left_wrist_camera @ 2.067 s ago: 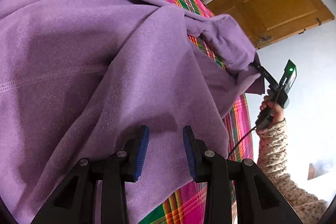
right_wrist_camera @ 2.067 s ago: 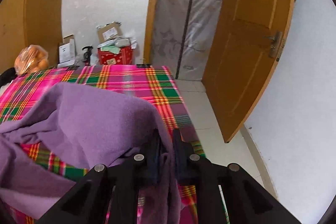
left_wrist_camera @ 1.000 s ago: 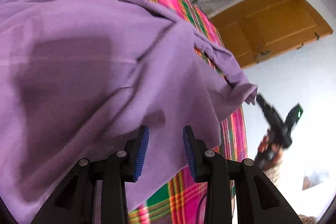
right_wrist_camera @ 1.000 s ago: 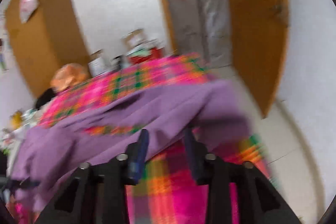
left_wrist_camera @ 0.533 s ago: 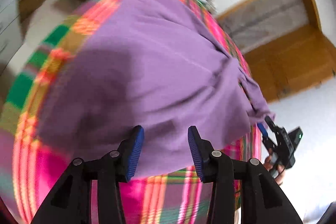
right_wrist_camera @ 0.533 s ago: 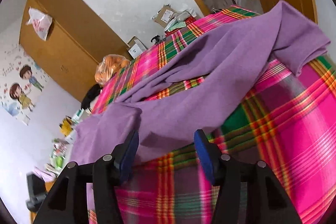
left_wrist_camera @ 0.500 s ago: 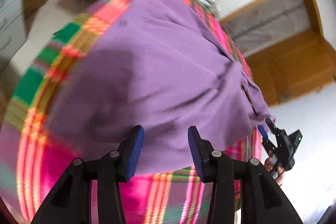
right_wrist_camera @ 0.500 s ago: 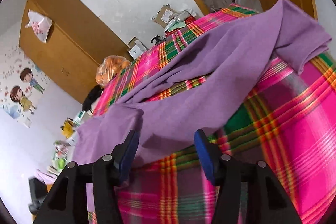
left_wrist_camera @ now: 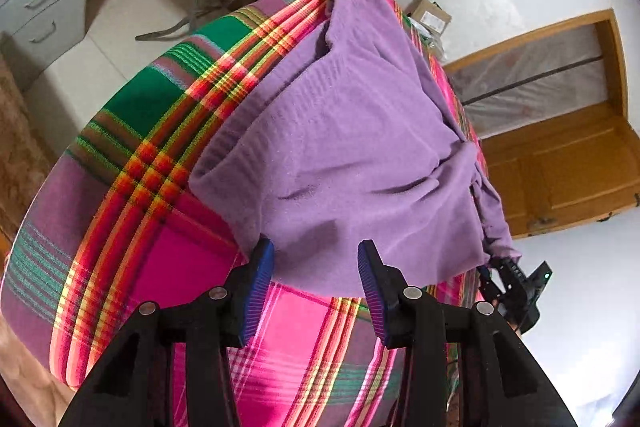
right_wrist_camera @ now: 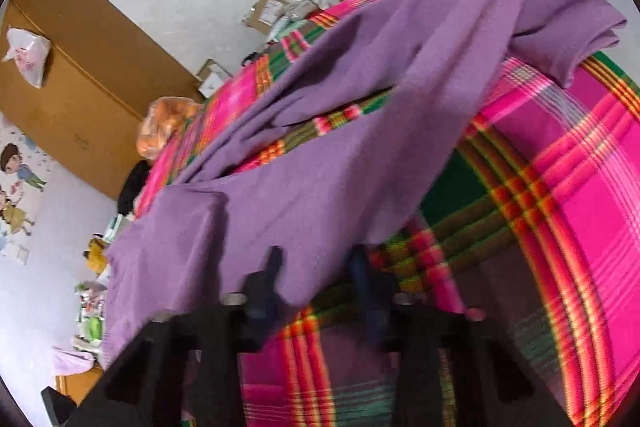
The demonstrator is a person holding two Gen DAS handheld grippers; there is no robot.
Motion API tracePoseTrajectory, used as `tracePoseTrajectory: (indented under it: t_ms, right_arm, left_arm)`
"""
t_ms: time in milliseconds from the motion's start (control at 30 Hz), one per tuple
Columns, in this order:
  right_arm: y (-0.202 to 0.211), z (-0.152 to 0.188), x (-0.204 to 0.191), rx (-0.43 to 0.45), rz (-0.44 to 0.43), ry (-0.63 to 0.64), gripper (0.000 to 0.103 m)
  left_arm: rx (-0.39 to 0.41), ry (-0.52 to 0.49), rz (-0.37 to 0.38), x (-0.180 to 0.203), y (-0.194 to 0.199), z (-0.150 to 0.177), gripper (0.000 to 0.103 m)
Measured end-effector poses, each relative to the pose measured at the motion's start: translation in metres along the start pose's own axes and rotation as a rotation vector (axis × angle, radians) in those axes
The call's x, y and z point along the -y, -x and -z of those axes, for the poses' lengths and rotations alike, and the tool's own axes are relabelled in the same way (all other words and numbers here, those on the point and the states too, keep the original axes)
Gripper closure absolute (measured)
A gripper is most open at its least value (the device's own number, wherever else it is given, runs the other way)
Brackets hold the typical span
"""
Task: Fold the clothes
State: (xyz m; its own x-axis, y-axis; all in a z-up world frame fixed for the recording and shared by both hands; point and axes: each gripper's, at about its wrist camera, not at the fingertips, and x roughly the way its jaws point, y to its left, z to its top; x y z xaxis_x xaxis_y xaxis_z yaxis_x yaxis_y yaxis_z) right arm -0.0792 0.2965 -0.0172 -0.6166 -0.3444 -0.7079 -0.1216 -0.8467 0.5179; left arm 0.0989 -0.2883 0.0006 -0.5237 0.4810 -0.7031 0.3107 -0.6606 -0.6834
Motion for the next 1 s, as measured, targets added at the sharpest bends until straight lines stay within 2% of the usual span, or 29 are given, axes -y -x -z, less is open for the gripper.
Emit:
tracePoseTrajectory:
  t_ms: [33,133,433,767,1000]
  right_arm:
    - [0.002,0.001,0.001,0.003,0.001,0.006,0.093]
    - [0.006,0.004,0.002,0.014,0.004,0.023,0.098]
    - [0.055,0.02,-0.006,0.089,-0.035,0.05,0.1]
    - [0.105,0.042,0.007,0.169,-0.047,0.01,0.1]
    - [0.138,0.052,0.018,0.226,-0.034,-0.022,0.1]
  left_arm:
    - [0.003,0.014,0.005,-0.002,0.002,0.0,0.058]
    - [0.02,0.043,0.009,-0.009,0.008,0.002,0.058]
    - [0.035,0.147,-0.029,-0.021,0.017,0.013,0.058]
    - [0.08,0.22,-0.008,-0.028,0.014,0.008,0.058]
    - [0.109,0.218,-0.029,-0.029,0.016,0.003,0.058]
